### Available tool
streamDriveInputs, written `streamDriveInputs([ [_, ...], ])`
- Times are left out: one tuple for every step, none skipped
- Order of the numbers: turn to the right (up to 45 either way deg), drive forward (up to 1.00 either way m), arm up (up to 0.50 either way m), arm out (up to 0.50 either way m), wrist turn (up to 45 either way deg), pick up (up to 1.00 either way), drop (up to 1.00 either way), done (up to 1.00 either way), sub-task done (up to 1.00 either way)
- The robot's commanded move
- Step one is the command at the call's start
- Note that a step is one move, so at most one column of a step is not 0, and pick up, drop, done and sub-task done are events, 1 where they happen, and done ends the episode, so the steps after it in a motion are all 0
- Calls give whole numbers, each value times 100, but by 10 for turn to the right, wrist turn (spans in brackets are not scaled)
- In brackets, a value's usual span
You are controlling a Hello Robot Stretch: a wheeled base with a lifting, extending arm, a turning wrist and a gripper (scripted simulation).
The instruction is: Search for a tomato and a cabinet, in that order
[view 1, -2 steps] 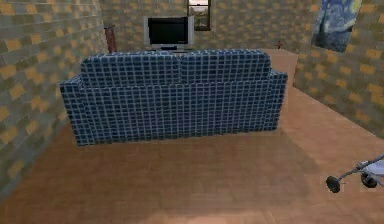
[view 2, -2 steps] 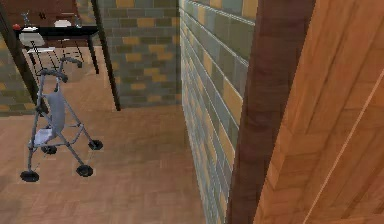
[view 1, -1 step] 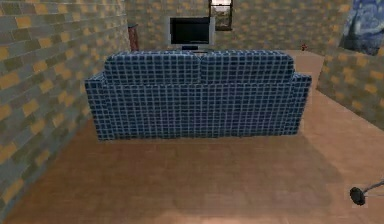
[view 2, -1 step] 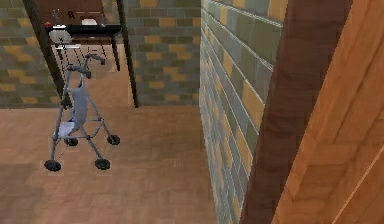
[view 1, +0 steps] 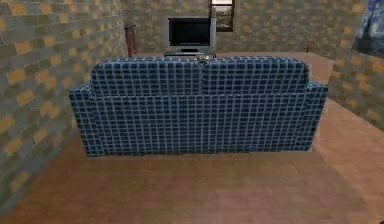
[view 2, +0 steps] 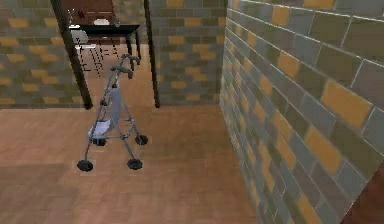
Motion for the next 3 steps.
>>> streamDriveInputs([
  [450, 0, 0, 0, 0, 0, 0, 0, 0],
  [420, 0, 0, 0, 0, 0, 0, 0, 0],
  [0, 100, 0, 0, 0, 0, 0, 0, 0],
])
